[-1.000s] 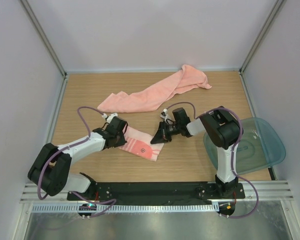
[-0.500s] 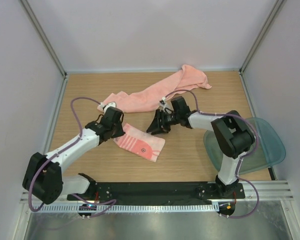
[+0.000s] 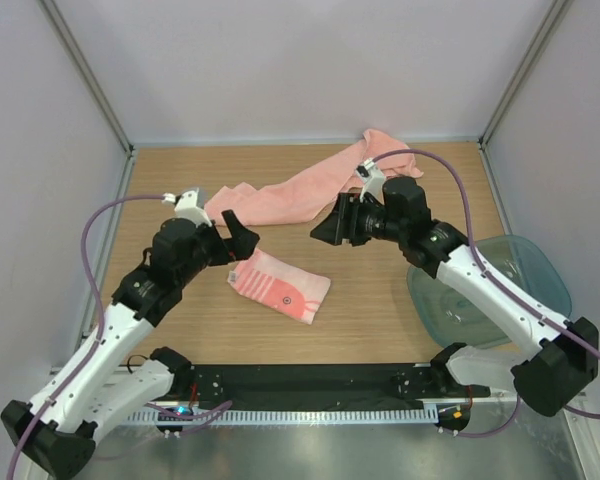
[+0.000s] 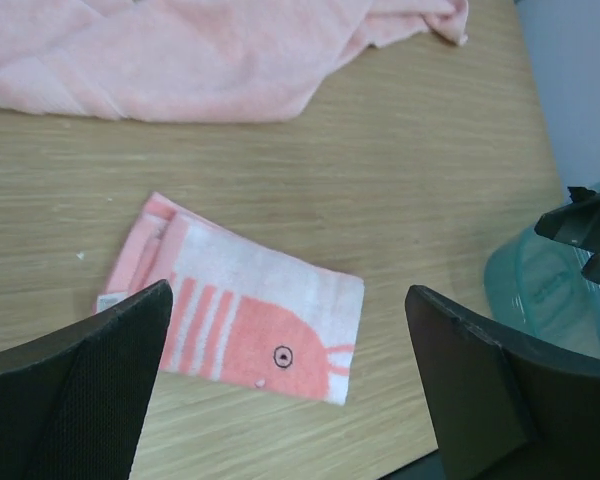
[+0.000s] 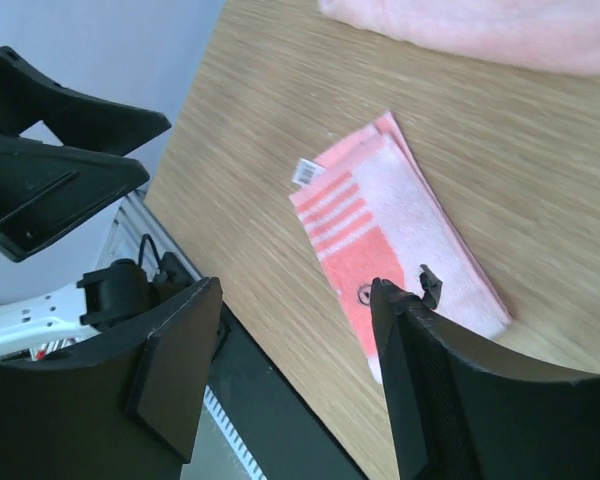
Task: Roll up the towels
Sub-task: Fold the towel, then roll the towel
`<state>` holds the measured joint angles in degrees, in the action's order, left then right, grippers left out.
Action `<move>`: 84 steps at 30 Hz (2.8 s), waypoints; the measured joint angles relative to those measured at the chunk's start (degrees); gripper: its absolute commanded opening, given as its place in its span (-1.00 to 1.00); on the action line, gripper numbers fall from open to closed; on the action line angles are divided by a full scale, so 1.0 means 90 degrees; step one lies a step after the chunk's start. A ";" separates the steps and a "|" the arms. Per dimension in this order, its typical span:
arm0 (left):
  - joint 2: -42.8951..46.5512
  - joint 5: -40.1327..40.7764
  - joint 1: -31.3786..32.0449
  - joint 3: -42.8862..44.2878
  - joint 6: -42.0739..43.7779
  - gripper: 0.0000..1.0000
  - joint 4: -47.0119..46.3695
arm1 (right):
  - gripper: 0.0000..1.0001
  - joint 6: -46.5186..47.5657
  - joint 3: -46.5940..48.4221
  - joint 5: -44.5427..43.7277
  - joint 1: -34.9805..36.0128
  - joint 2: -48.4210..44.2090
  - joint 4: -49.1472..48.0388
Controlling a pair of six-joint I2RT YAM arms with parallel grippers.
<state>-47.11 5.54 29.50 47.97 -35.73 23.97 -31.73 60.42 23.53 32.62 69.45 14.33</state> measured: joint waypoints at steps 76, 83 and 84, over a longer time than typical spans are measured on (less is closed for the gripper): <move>-0.4993 0.3616 0.5117 -0.0049 -0.1117 -0.99 -0.0209 | 0.93 -0.0920 -0.2030 -0.1253 0.0039 0.0435 0.0750; -0.4901 0.3466 0.5117 -0.0061 -0.1112 -1.00 -0.0328 | 0.92 -0.1355 -0.2059 -0.0867 0.0539 0.1396 -0.0075; -0.4889 0.3458 0.5117 -0.0061 -0.1112 -0.99 -0.0338 | 0.88 -0.1377 -0.2052 -0.0848 0.0593 0.1501 -0.0165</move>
<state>-91.11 36.67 75.55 47.42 -45.74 20.93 -44.12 41.95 15.90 37.95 82.96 12.84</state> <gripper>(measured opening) 0.028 0.963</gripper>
